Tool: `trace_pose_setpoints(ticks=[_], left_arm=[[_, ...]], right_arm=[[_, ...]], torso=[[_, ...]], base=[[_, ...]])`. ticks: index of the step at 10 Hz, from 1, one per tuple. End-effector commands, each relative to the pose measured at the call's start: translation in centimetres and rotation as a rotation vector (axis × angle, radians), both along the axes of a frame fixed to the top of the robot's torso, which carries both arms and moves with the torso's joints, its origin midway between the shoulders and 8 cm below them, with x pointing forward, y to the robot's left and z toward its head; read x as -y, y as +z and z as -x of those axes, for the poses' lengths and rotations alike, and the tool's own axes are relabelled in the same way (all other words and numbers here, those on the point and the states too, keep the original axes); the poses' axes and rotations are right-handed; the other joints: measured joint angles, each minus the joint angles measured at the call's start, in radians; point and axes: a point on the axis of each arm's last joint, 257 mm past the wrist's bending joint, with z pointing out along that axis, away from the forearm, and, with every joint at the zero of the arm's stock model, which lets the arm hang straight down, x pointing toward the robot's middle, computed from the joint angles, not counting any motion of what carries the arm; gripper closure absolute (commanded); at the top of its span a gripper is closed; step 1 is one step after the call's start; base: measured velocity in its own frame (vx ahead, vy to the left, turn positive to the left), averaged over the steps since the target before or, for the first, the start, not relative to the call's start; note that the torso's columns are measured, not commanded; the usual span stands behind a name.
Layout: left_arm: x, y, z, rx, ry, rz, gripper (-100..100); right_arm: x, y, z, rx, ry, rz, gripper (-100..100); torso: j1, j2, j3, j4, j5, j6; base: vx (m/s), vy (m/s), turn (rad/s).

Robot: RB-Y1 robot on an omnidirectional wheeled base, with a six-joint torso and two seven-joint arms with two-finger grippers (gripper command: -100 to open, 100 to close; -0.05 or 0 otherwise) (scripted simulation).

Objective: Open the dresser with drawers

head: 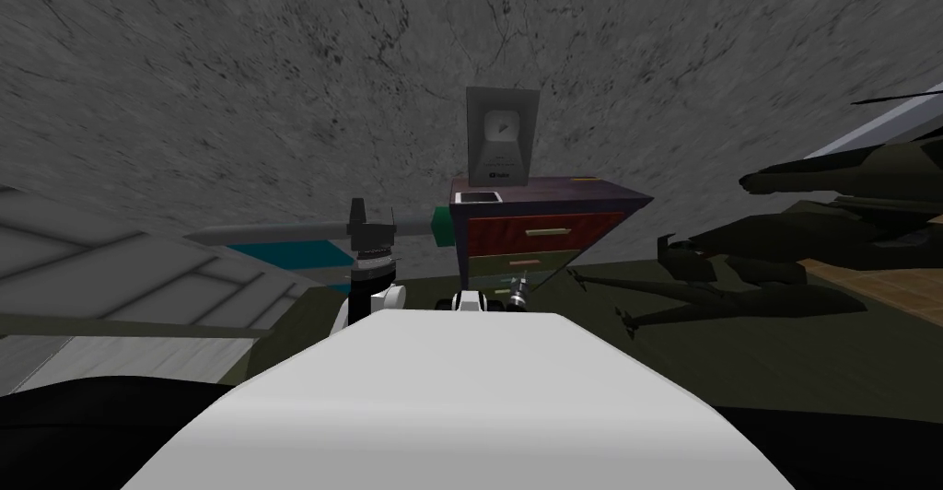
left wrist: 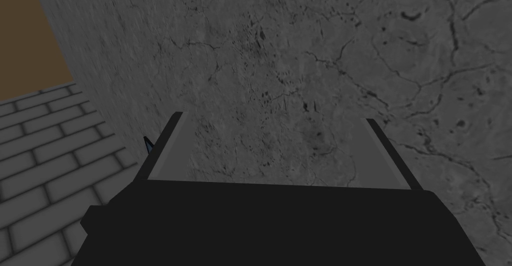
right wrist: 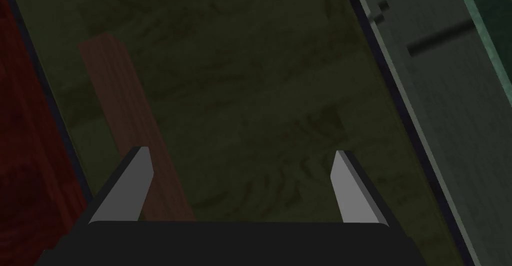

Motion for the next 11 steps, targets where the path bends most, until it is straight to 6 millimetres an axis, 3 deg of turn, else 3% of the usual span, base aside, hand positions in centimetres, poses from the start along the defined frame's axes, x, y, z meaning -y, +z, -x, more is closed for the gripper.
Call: trace_pose_setpoints(ticks=[1, 11], left_arm=[[0.0, 0.0, 0.0, 0.000, 0.000, 0.000, 0], [0.0, 0.0, 0.0, 0.000, 0.000, 0.000, 0]], right_arm=[[-0.4, 0.8, 0.4, 0.015, 0.027, 0.116, -100], [-4.0, 3.7, 1.4, 0.101, 0.159, 0.433, -100]], torso=[[0.000, 0.000, 0.000, 0.000, 0.000, 0.000], [0.000, 0.000, 0.000, 0.000, 0.000, 0.000]], base=[[0.017, 0.009, 0.038], [0.015, 0.010, 0.023]])
